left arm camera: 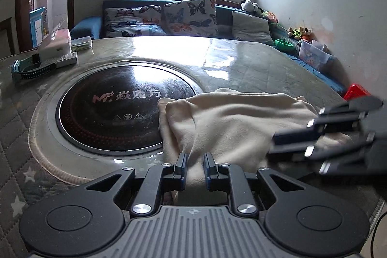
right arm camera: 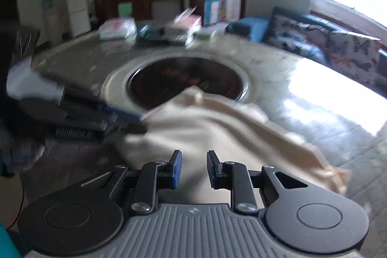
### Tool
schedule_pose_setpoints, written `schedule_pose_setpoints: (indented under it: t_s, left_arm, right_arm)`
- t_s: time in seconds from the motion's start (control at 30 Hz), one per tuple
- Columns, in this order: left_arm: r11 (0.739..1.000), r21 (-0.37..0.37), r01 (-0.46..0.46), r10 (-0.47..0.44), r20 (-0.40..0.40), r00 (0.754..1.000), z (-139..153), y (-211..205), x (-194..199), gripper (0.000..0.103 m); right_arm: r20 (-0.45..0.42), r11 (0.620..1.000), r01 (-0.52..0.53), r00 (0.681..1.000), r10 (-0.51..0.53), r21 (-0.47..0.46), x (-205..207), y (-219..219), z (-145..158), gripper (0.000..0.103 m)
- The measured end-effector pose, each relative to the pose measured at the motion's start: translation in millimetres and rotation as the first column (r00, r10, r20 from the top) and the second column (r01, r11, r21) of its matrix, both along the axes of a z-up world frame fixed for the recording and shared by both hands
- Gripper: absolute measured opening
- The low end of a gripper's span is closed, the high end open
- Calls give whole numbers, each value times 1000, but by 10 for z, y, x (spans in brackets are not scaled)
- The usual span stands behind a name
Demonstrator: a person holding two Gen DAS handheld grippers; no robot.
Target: Fold clothes
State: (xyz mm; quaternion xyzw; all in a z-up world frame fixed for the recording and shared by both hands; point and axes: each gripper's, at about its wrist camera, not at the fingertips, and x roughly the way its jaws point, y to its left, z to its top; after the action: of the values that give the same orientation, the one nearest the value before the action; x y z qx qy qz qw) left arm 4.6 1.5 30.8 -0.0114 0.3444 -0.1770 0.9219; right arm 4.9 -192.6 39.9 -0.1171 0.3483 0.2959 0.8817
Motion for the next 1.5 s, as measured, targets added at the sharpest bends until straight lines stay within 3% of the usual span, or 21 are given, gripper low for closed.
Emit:
schedule_pose_setpoints:
  t_s: [0.1,0.33,0.47,0.6,0.9,1.0,1.13,1.2,1.33,1.5]
  left_arm:
    - [1000,-6,0,0,13,1000,31,35,-27,18]
    - [1000,-9,-16,16,-3,1000,-48,123,-67,18]
    - [1000,-16,-22,22,-5,1000,-25,203,-93,20]
    - [997,-46,-56,55,-13,998,25,352,-64,20]
    - [983,-121,-135,127,-71,989,88,590,52,38]
    - [974,-168,-153,137,-104,985,85,635,101,48]
    - [955,-241,-172,137,-152,979,73,644,192,50]
    - [945,-272,-182,136,-180,974,59,629,253,51]
    - [929,-300,-217,153,-222,963,19,593,358,51]
    - [886,-368,-284,175,-301,937,-44,616,477,55]
  right_arm:
    - [34,998,-21,999,23,-65,-76,77,-4,22]
    - [52,999,-37,998,39,-28,-69,248,53,22]
    - [39,993,-73,996,77,-90,-114,437,-65,22]
    - [77,990,-91,992,99,-105,-160,472,57,22]
    - [90,970,-200,973,213,-135,-272,866,22,23]
    - [82,968,-206,972,219,-144,-293,959,-31,28]
    - [72,967,-202,974,216,-158,-299,1042,-90,30]
    - [74,967,-198,975,212,-161,-293,1058,-96,27]
    - [83,973,-173,979,187,-155,-250,1067,-83,10]
    - [61,988,-146,987,148,-43,-197,898,67,7]
